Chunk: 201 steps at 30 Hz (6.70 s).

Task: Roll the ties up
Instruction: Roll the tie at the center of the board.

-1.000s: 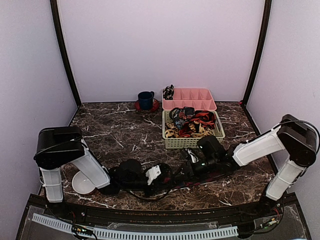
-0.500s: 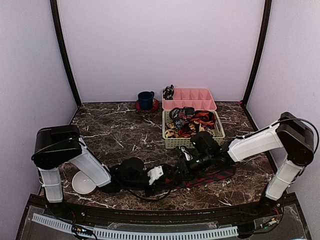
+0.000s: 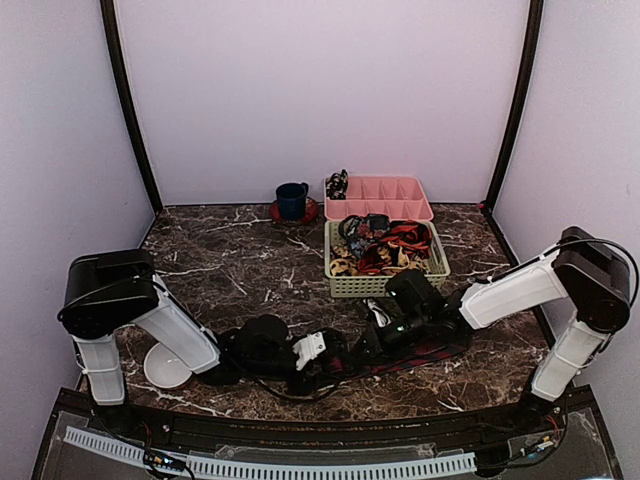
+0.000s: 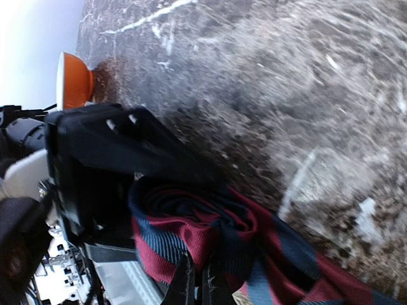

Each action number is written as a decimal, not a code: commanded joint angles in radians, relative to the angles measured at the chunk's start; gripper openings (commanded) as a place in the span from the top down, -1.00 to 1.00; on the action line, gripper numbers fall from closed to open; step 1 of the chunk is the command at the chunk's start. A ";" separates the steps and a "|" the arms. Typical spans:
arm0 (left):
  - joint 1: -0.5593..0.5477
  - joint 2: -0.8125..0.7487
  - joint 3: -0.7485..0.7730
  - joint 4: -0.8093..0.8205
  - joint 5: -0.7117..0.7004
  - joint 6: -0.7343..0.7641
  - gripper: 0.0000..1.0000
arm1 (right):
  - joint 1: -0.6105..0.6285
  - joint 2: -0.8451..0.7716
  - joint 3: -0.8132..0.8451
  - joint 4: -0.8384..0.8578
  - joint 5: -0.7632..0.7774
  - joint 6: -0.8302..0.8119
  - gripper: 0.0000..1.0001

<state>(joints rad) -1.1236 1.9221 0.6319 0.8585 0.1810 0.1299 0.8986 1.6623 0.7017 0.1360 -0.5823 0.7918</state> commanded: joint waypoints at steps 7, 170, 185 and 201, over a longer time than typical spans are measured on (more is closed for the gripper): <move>0.002 -0.067 -0.087 0.072 0.021 -0.052 -0.59 | -0.012 -0.037 -0.163 -0.007 0.138 -0.036 1.00; -0.045 0.215 0.107 0.306 0.090 -0.254 0.03 | 0.039 -0.084 -0.205 -0.075 0.241 -0.048 1.00; -0.045 0.193 -0.015 0.280 0.090 -0.156 0.71 | -0.005 -0.381 -0.298 -0.202 0.191 0.006 0.26; -0.045 0.195 -0.009 0.272 0.094 -0.153 0.73 | -0.004 -0.283 -0.243 -0.129 0.147 0.008 0.62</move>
<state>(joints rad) -1.1679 2.1136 0.6472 1.2552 0.2691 -0.0376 0.8963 1.3685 0.4286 0.0177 -0.4343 0.8062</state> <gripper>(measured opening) 0.325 0.205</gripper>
